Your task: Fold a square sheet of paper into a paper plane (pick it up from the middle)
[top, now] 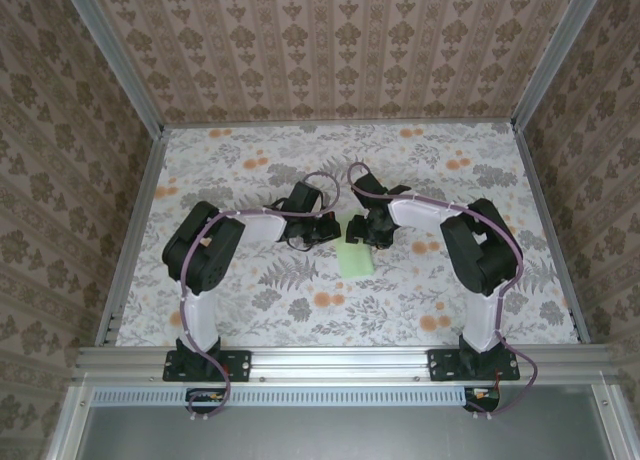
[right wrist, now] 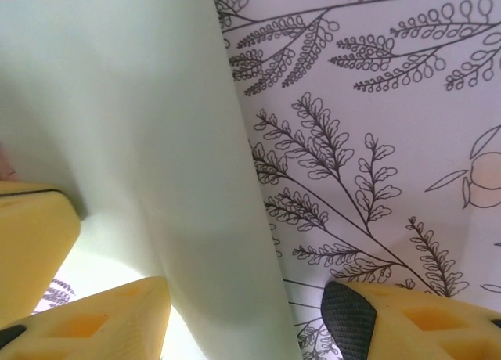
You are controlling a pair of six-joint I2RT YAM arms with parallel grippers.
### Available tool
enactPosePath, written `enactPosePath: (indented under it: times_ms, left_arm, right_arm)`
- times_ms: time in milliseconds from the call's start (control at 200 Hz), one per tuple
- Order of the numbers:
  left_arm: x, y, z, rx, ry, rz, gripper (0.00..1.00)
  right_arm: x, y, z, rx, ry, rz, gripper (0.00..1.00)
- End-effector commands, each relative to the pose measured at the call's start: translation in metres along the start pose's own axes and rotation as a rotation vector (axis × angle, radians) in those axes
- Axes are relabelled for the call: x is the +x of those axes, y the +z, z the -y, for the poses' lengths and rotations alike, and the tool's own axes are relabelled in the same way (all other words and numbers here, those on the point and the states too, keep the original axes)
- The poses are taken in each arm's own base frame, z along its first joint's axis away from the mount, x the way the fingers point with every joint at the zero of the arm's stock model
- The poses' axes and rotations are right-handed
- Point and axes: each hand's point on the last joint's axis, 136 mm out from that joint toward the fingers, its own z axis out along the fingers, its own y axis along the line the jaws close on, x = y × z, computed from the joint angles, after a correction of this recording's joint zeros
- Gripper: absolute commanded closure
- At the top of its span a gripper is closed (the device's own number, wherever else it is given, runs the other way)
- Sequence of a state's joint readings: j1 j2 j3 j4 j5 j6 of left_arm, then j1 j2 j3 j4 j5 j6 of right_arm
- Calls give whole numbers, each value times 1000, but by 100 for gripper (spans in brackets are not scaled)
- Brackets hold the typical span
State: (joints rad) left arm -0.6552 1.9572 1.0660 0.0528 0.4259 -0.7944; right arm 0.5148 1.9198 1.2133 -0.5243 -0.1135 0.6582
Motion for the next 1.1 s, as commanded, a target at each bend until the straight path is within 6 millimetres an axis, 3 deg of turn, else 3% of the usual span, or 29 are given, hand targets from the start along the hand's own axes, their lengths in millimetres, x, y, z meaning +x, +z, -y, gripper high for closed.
enactPosePath:
  times_ms: [0,225,345,425,535,600,700,840,1095]
  left_arm:
    - [33,13,-46,-161,-36,-110,98]
    - [38,16,-52,-184,-34,-139,99]
    - [41,16,-57,-212,-40,-153,100]
    - [43,17,-62,-225,-57,-164,100]
    - [44,16,-64,-226,-58,-160,100]
    - [43,15,-64,-229,-53,-155,100]
    - [45,15,-65,-235,-48,-166,100]
    - [46,14,-67,-250,-47,-175,100]
    - [54,12,-88,-335,-95,-201,100]
  right_arm:
    - [32,28,24,33,20,-106,38]
    - [9,-41,16,-42,21,56,32]
    - [6,-60,1,-129,-39,104,33]
    - [6,-66,-18,-235,-60,110,39]
    - [6,-62,-40,-342,-67,71,57]
    - [3,-54,-43,-350,-64,54,71]
    - [-2,-41,-49,-356,-68,26,83]
    - [-11,-26,-55,-350,-74,-3,92]
    - [-23,-4,-40,-318,-65,-19,94]
